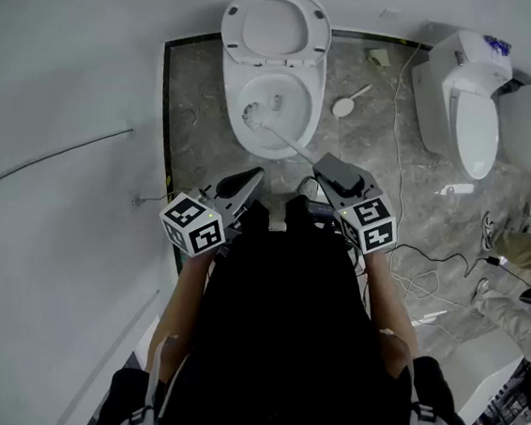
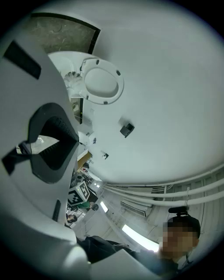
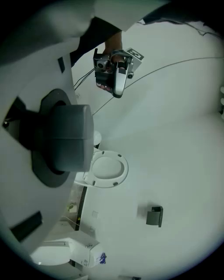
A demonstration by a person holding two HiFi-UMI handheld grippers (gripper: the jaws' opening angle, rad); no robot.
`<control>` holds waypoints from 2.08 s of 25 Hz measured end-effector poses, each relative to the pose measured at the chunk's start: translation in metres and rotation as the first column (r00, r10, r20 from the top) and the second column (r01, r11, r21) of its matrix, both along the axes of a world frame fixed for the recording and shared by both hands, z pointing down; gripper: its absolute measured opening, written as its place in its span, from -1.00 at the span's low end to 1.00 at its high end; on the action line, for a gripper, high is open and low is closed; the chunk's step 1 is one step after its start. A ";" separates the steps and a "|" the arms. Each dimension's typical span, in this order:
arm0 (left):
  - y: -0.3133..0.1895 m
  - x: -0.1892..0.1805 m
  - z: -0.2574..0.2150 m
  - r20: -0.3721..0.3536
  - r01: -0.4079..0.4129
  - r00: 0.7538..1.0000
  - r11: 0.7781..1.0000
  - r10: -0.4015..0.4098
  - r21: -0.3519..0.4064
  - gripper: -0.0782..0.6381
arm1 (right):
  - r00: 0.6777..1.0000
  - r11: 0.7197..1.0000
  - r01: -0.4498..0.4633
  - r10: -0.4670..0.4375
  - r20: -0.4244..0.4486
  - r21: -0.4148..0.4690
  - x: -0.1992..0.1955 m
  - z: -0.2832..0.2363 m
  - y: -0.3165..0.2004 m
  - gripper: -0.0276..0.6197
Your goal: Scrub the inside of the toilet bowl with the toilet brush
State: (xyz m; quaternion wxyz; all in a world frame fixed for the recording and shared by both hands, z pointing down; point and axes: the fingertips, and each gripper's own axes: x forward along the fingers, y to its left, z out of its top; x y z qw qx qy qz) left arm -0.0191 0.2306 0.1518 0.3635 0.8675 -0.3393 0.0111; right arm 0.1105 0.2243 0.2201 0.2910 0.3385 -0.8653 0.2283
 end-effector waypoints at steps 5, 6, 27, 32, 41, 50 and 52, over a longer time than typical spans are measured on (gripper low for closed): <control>0.001 -0.001 -0.003 -0.002 -0.003 1.000 1.000 0.003 0.001 -0.76 | 1.000 1.000 -0.005 0.005 -0.007 0.000 -0.001 -0.002 0.001 -0.44; 0.001 -0.001 -0.003 -0.002 -0.004 1.000 1.000 0.004 0.001 -0.76 | 1.000 1.000 -0.007 0.007 -0.007 -0.001 -0.001 -0.001 0.001 -0.44; -0.008 -0.038 0.026 -0.008 -0.069 0.998 0.996 0.069 -0.060 -0.76 | 0.987 0.997 -0.070 0.063 -0.148 -0.040 -0.033 0.030 -0.006 -0.44; -0.012 -0.051 0.044 0.001 -0.120 0.993 0.990 0.121 -0.079 -0.76 | 0.979 0.994 -0.101 0.090 -0.183 -0.049 -0.052 0.045 -0.010 -0.44; -0.020 -0.071 0.067 0.019 -0.194 0.980 0.974 0.198 -0.114 -0.76 | 0.959 0.986 -0.153 0.130 -0.253 -0.073 -0.072 0.083 -0.016 -0.44; -0.033 -0.071 0.094 0.046 -0.221 0.972 0.962 0.230 -0.160 -0.76 | 0.950 0.983 -0.134 0.091 -0.299 -0.126 -0.084 0.133 -0.032 -0.44; -0.035 -0.069 0.098 0.052 -0.215 0.973 0.963 0.226 -0.166 -0.76 | 0.951 0.983 -0.120 0.073 -0.301 -0.141 -0.085 0.146 -0.036 -0.44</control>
